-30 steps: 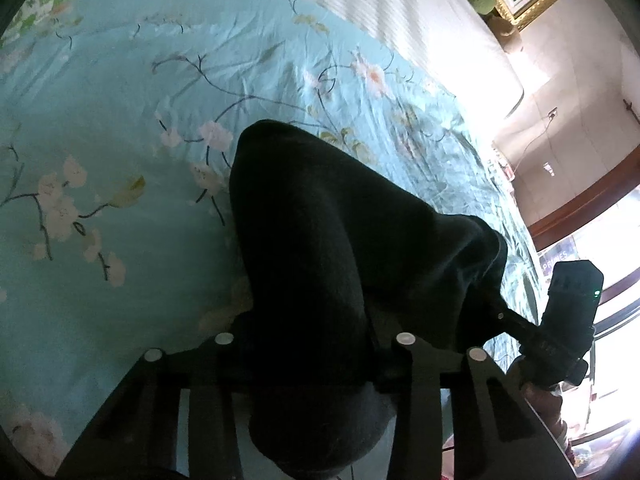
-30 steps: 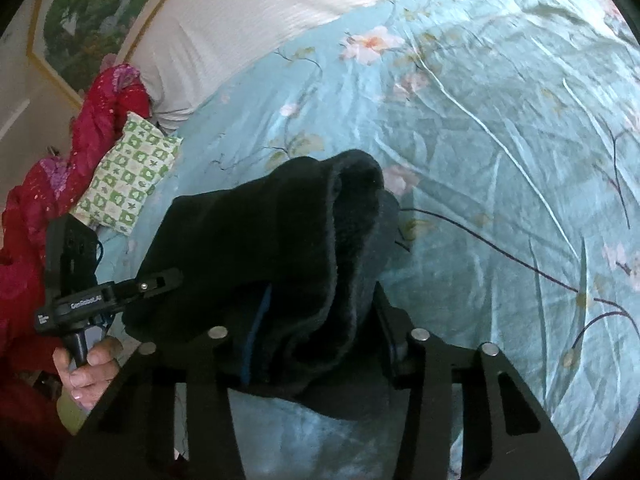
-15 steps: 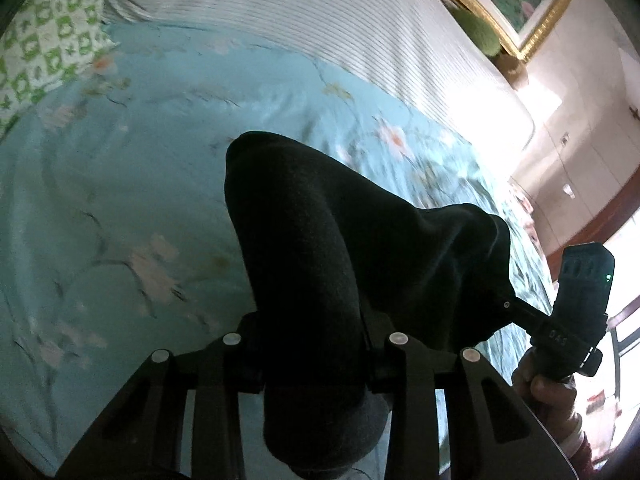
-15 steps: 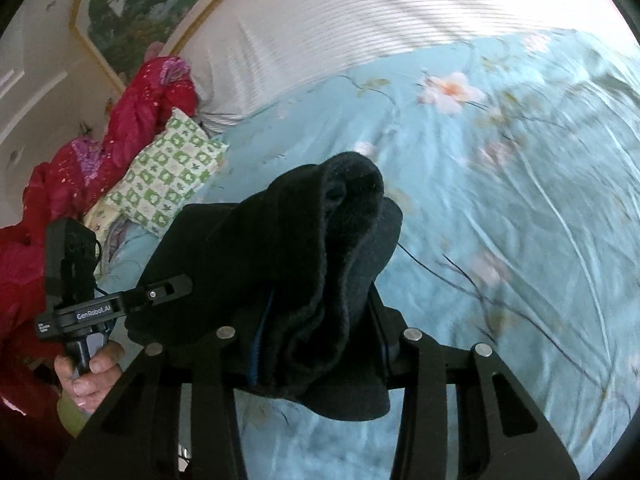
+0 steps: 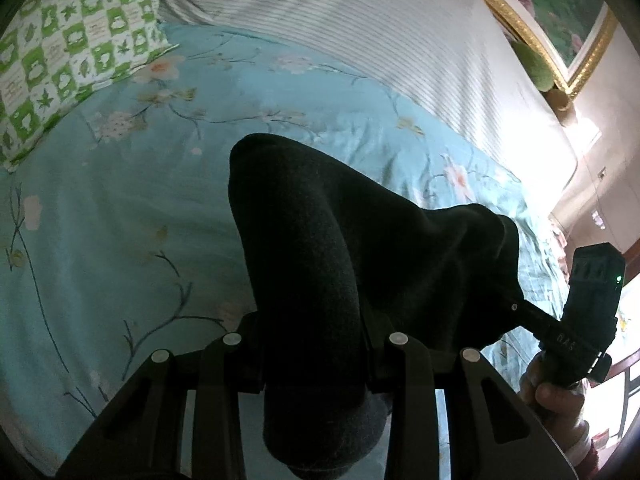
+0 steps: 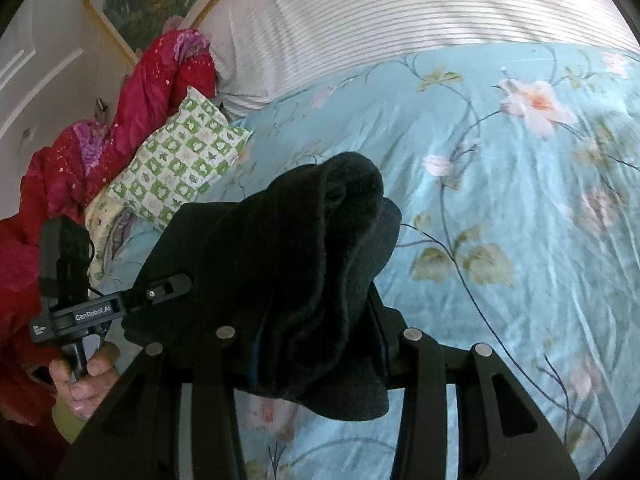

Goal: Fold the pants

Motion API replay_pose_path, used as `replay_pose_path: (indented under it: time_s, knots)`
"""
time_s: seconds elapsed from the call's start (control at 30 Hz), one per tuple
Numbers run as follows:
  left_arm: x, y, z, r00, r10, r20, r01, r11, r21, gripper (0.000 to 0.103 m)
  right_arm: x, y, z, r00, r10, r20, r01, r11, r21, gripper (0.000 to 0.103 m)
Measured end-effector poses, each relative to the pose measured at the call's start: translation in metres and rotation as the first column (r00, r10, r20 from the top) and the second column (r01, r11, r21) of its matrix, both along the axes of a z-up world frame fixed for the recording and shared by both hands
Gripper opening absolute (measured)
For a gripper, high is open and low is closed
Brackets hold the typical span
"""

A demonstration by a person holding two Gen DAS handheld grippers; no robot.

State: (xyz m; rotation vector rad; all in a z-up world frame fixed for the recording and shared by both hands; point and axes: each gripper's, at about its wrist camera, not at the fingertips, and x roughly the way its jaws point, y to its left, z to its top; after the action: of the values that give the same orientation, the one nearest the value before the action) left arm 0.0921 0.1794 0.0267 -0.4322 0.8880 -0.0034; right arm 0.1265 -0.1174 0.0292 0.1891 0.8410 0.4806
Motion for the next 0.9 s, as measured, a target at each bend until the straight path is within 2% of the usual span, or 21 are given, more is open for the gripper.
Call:
replay_pose_path:
  time_s: [0.33, 0.57, 0.73, 0.9]
  knots:
    - [0.005, 0.012, -0.019, 1.000, 0.020, -0.023, -0.020, 1.000, 0.018, 0.035, 0.022, 0.010, -0.016, 0.999, 0.019, -0.030, -0.020, 0.999, -0.037, 0.044]
    - [0.003, 0.011, -0.030, 0.999, 0.022, -0.023, -0.022, 1.000, 0.022, 0.048, 0.028, 0.002, -0.028, 0.999, 0.003, -0.055, -0.006, 0.999, -0.044, 0.053]
    - [-0.002, 0.011, -0.035, 0.999, 0.033, -0.025, -0.032, 0.999, 0.034, 0.058, 0.028, -0.005, -0.033, 0.999, -0.012, -0.043, 0.010, 0.998, -0.056, 0.066]
    - [-0.009, 0.012, -0.034, 0.998, 0.052, -0.020, -0.051, 0.997, 0.055, 0.068, 0.022, -0.012, -0.033, 0.999, -0.033, -0.041, 0.031, 0.999, -0.037, 0.069]
